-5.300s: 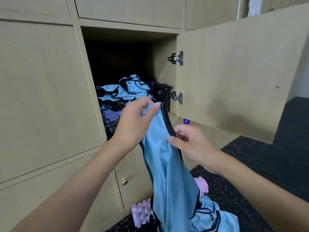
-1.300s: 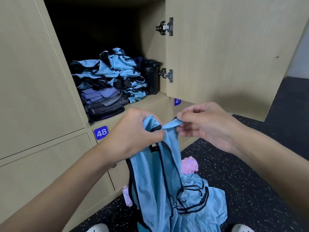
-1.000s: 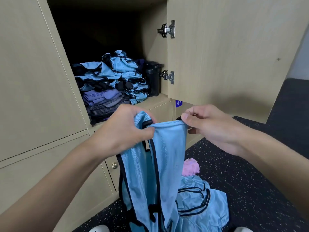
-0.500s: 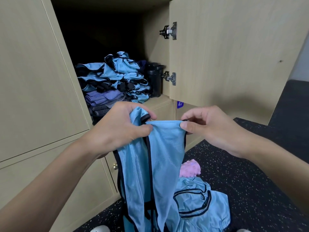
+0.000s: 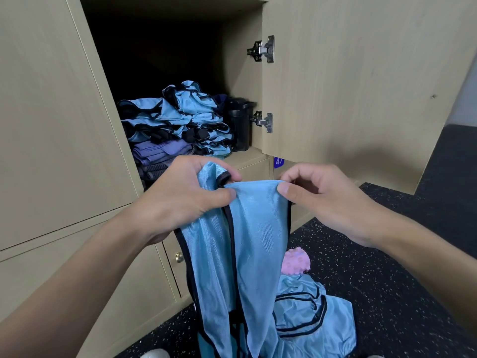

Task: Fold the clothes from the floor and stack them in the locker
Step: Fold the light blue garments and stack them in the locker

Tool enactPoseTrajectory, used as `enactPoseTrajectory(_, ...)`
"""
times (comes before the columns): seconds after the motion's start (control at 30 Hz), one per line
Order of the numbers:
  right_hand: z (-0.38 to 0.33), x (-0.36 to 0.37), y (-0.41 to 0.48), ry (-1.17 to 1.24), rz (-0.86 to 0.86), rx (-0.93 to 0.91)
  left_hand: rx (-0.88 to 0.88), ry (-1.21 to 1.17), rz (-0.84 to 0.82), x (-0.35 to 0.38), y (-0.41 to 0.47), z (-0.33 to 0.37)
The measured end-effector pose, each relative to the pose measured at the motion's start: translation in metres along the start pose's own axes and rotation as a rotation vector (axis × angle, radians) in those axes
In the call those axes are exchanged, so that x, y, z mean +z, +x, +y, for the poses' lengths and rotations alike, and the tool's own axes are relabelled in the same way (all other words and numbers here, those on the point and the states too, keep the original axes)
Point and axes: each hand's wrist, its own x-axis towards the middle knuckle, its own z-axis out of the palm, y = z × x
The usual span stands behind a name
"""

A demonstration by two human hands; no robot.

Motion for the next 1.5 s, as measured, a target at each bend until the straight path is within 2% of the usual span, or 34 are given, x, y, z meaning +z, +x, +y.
enactPoseTrajectory(0.23, -0.002, -0.001, -0.001, 0.033, 0.074, -0.009, 0.014, 0.011, 0.046, 0.002, 0.002, -0.005)
enactPoseTrajectory(0.4, -0.013, -0.007, -0.007, -0.054, -0.067, -0.058, 0.008, 0.033, 0.040, 0.004, 0.005, -0.011)
enactPoseTrajectory(0.5, -0.025, -0.007, -0.014, 0.010, -0.185, -0.102, 0.064, 0.056, 0.046, 0.005, 0.006, -0.011)
enactPoseTrajectory(0.6, -0.035, 0.000, -0.019, 0.066, -0.226, -0.149, 0.138, 0.042, 0.028, 0.009, 0.006, -0.009)
enactPoseTrajectory(0.77, -0.024, 0.025, -0.012, 0.059, -0.049, -0.146, 0.188, -0.059, 0.076, 0.021, 0.002, 0.003)
enactPoseTrajectory(0.9, -0.020, 0.033, -0.010, 0.070, -0.026, -0.125, 0.206, -0.088, 0.087, 0.023, 0.002, 0.005)
enactPoseTrajectory(1.0, -0.018, 0.032, -0.009, 0.045, 0.064, -0.124, 0.192, -0.102, 0.094, 0.020, 0.003, 0.003)
enactPoseTrajectory(1.1, -0.018, 0.029, -0.007, 0.047, 0.123, -0.123, 0.181, -0.107, 0.038, 0.013, 0.003, 0.001)
enactPoseTrajectory(1.23, -0.018, 0.025, -0.007, 0.068, 0.167, -0.124, 0.213, 0.062, 0.029, 0.004, 0.001, 0.000)
enactPoseTrajectory(1.4, -0.017, 0.025, -0.006, 0.075, 0.209, -0.144, 0.225, 0.060, -0.117, -0.002, -0.005, 0.004)
enactPoseTrajectory(1.5, -0.016, 0.024, -0.006, 0.082, 0.219, -0.148, 0.208, 0.076, -0.144, 0.000, -0.003, -0.001)
